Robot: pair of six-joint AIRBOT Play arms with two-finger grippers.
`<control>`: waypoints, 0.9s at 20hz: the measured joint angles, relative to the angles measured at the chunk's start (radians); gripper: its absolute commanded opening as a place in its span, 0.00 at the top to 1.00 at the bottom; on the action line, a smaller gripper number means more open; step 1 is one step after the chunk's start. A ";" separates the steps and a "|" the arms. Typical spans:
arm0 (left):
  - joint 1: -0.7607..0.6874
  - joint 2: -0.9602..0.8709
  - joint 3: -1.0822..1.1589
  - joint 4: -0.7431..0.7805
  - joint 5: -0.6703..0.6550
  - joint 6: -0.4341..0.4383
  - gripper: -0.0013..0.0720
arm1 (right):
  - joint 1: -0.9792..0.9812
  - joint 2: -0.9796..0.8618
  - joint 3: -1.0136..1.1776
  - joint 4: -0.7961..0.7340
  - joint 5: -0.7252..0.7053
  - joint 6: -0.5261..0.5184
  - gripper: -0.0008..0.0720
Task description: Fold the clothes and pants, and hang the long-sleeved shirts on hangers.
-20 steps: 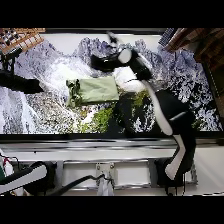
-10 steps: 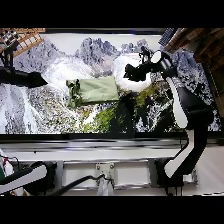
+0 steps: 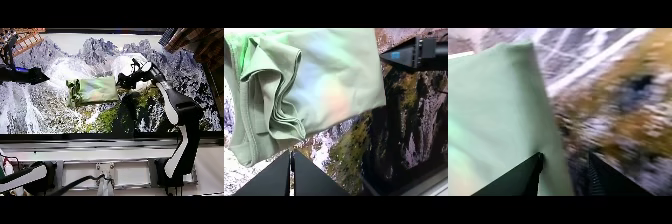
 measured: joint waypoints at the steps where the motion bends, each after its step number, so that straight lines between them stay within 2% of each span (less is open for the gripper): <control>1: 0.000 -0.002 0.000 -0.002 0.001 0.000 0.96 | 0.010 -0.010 0.000 0.026 -0.012 -0.005 0.51; 4: 0.000 -0.007 0.000 -0.003 0.002 0.000 0.96 | 0.039 -0.030 0.000 0.082 -0.043 -0.013 0.61; 10: 0.000 -0.010 0.000 -0.005 -0.007 0.000 0.96 | 0.062 -0.042 0.000 0.119 -0.061 -0.024 0.59; 11: 0.000 -0.010 0.000 -0.005 -0.011 0.000 0.96 | 0.063 -0.040 0.000 0.121 -0.061 -0.026 0.57; 12: 0.000 -0.010 0.000 -0.005 -0.017 0.000 0.96 | 0.063 -0.039 0.000 0.123 -0.061 -0.026 0.50; 15: 0.000 -0.010 0.000 -0.005 -0.027 0.000 0.96 | 0.065 -0.034 0.000 0.130 -0.060 -0.026 0.50; 17: 0.000 -0.010 0.000 -0.005 -0.032 0.000 0.96 | 0.071 -0.033 0.000 0.133 -0.054 -0.029 0.55; 18: 0.000 -0.010 0.000 -0.005 -0.032 0.000 0.96 | 0.076 -0.032 0.000 0.134 -0.052 -0.034 0.64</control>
